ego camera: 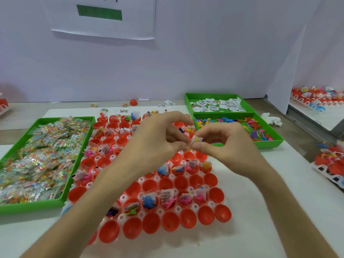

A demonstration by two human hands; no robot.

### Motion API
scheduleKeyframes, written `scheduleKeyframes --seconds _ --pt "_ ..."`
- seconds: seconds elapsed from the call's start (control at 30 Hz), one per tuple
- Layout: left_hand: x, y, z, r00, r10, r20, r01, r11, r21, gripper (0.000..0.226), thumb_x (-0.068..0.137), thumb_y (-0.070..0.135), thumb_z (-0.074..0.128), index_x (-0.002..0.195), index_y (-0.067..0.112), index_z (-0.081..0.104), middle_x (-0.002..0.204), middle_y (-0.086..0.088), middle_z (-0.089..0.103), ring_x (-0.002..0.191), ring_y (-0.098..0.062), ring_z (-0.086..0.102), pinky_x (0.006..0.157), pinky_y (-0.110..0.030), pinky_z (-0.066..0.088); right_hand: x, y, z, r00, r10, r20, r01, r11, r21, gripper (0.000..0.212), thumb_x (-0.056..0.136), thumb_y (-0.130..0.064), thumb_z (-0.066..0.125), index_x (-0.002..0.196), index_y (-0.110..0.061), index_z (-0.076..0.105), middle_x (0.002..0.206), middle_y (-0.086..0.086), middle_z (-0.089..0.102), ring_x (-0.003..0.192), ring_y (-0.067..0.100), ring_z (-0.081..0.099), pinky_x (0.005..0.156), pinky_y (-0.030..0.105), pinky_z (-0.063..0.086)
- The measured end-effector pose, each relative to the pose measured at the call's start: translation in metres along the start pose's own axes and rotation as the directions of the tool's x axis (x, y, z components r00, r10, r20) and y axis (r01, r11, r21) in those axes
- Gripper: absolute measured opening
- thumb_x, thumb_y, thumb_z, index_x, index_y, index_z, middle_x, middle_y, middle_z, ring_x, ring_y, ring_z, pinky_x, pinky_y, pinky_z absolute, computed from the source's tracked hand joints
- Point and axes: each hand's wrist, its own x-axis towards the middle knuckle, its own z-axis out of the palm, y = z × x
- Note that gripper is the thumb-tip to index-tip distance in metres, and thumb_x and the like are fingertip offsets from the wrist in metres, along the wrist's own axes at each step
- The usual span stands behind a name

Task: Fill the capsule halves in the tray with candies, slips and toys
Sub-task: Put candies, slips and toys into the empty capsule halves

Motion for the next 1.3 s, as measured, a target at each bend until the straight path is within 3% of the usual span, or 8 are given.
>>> scheduleKeyframes --seconds 0.2,0.33,0.47,0.7,0.9,1.13,1.3 --pt "-0.003 0.013 -0.017 0.996 0.073 -0.048 -0.08 0.983 -0.162 0.029 0.09 -0.003 0.067 0.109 0.019 0.07 0.09 0.005 0.079 0.075 -0.008 0.076 0.074 -0.027 0.061 -0.055 -0.008 -0.031 0.986 0.121 0.11 -0.103 0.982 -0.158 0.011 0.074 -0.037 0.079 0.079 -0.027 0.076 0.076 -0.006 0.074 0.07 0.012 0.069 0.068 0.017 0.052" --pt "-0.005 0.016 -0.022 0.99 0.091 -0.106 -0.111 0.973 -0.204 0.024 0.092 0.0 0.066 0.108 0.017 0.071 0.088 0.004 0.079 0.074 -0.012 0.077 0.074 -0.023 0.06 -0.078 0.0 -0.024 0.982 0.171 0.087 -0.146 0.96 -0.239 0.01 0.077 -0.024 0.083 0.078 -0.028 0.075 0.073 -0.012 0.071 0.069 0.012 0.067 0.068 0.016 0.051" --pt "-0.006 0.019 -0.024 0.986 0.101 -0.13 -0.125 0.972 -0.197 0.022 0.093 0.001 0.065 0.108 0.016 0.071 0.088 0.004 0.079 0.073 -0.012 0.076 0.073 -0.022 0.06 -0.081 0.001 -0.017 0.983 0.177 0.057 -0.149 0.932 -0.33 0.015 0.08 -0.023 0.083 0.076 -0.032 0.072 0.071 -0.017 0.068 0.07 0.011 0.065 0.068 0.015 0.049" --pt "-0.007 0.023 -0.026 0.985 0.09 -0.15 -0.119 0.974 -0.195 0.02 0.094 0.001 0.065 0.108 0.015 0.07 0.087 0.006 0.079 0.072 -0.012 0.076 0.072 -0.023 0.061 -0.075 -0.004 -0.022 0.984 0.157 0.081 -0.119 0.929 -0.35 0.013 0.083 -0.018 0.081 0.077 -0.026 0.073 0.07 -0.015 0.069 0.071 0.01 0.066 0.068 0.018 0.052" --pt "-0.005 0.022 -0.022 0.986 0.092 -0.14 -0.118 0.976 -0.186 0.02 0.094 0.002 0.065 0.105 0.017 0.071 0.088 0.008 0.078 0.072 -0.011 0.076 0.072 -0.022 0.06 -0.075 0.0 -0.016 0.984 0.127 0.122 -0.062 0.896 -0.439 0.008 0.083 -0.017 0.078 0.078 -0.017 0.072 0.071 -0.009 0.066 0.069 0.011 0.063 0.068 0.029 0.052" --pt "-0.005 0.021 -0.023 0.986 0.092 -0.142 -0.115 0.979 -0.165 0.022 0.093 0.005 0.066 0.104 0.024 0.071 0.088 0.01 0.078 0.073 -0.009 0.076 0.07 -0.015 0.058 -0.072 0.004 -0.008 0.979 0.153 0.133 -0.09 0.915 -0.394 0.009 0.08 -0.019 0.08 0.076 -0.022 0.072 0.074 -0.008 0.065 0.068 0.009 0.063 0.066 0.022 0.051" --pt "-0.006 0.021 -0.026 0.985 0.088 -0.148 -0.113 0.98 -0.165 0.02 0.093 0.005 0.066 0.103 0.022 0.072 0.088 0.008 0.078 0.073 -0.011 0.076 0.072 -0.021 0.06 -0.073 0.011 -0.011 0.953 0.291 0.087 -0.259 0.927 -0.271 0.014 0.073 -0.025 0.088 0.071 -0.025 0.074 0.08 -0.008 0.061 0.068 0.011 0.06 0.068 0.031 0.054"
